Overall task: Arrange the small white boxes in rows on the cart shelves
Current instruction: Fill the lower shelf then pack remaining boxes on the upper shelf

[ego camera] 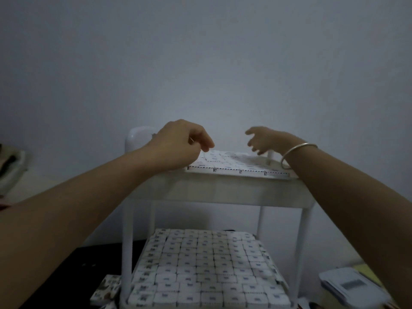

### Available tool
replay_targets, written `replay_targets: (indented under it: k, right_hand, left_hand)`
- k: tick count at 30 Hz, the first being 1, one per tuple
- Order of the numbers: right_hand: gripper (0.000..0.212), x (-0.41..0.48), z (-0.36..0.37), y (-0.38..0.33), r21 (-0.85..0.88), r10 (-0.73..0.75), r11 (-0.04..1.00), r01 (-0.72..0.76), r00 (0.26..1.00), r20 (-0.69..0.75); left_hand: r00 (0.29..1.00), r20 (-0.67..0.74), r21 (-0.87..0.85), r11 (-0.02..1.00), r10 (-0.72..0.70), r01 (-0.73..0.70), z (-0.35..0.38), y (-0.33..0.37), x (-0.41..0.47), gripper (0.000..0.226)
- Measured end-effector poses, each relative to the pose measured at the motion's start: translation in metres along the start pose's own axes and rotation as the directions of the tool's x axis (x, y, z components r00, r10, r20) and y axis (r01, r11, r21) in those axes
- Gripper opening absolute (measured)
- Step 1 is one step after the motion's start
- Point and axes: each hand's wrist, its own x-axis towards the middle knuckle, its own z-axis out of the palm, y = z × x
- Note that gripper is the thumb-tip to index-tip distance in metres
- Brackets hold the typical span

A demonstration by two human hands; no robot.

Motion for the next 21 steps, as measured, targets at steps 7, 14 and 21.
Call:
replay_targets:
  k: [7, 14, 21]
  right_hand:
    - [0.011, -0.146, 0.035, -0.048, 0.169, -0.504, 0.819, 0.549, 0.828, -0.246]
    - [0.022, -0.256, 0.182, 0.005, -0.167, -0.456, 0.854, 0.493, 0.863, 0.216]
    - [0.035, -0.289, 0.274, 0.074, -0.349, -0.101, 0.929, 0.12, 0.992, 0.073]
  left_hand:
    - [0.997, 0.081, -0.243, 0.97, -0.002, 0.021, 0.001, 0.003, -0.09, 0.034]
    - [0.876, 0.425, -0.031, 0.964, -0.228, 0.266, 0.051, -0.068, -0.231, 0.019]
    - [0.808, 0.503, 0.099, 0.949, -0.308, 0.3, 0.063, -0.1, -0.309, 0.026]
